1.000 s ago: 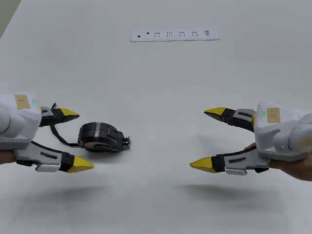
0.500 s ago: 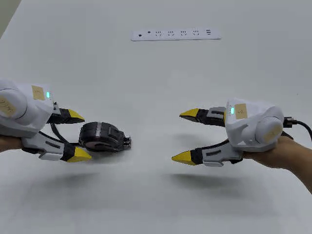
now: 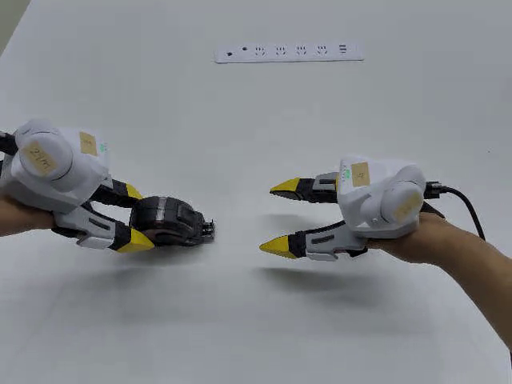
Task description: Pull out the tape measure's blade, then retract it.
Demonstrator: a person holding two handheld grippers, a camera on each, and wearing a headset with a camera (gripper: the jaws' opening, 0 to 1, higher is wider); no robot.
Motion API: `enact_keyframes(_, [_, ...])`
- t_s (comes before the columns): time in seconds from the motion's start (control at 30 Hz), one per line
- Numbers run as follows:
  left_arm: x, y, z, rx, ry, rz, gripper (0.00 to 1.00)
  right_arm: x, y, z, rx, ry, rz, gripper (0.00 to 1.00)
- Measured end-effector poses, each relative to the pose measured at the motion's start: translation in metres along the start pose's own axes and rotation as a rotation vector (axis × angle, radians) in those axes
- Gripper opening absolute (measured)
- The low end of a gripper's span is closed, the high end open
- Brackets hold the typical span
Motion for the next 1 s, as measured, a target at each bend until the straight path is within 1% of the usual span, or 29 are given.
enact_keyframes(0.23, [0.0, 0.001, 0.0, -0.005, 0.009, 0.004, 0.31, -0.002, 0.016, 0.001, -0.011, 0.0, 0.017, 0.45])
enact_keyframes(0.33, [0.002, 0.001, 0.0, -0.015, 0.038, 0.016, 0.3, -0.002, 0.022, 0.001, -0.015, -0.002, 0.024, 0.43])
enact_keyframes(0.67, [0.0, 0.001, -0.001, -0.027, 0.056, 0.017, 0.29, -0.003, 0.039, 0.001, -0.034, 0.003, 0.036, 0.38])
enact_keyframes(1.0, [0.001, 0.001, 0.0, -0.043, 0.073, 0.019, 0.28, -0.006, 0.057, 0.003, -0.048, 0.005, 0.06, 0.32])
Point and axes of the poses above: the centre of the closed fingertips' face, and the gripper's own axes: y roughly forward along the fingers, x roughly to its right, z roughly out of its top, the point moved 9 cm from there along -y, roughly backward along the fingers, and after that the axes turned 11 degrees about y, right-handed, at the moved point
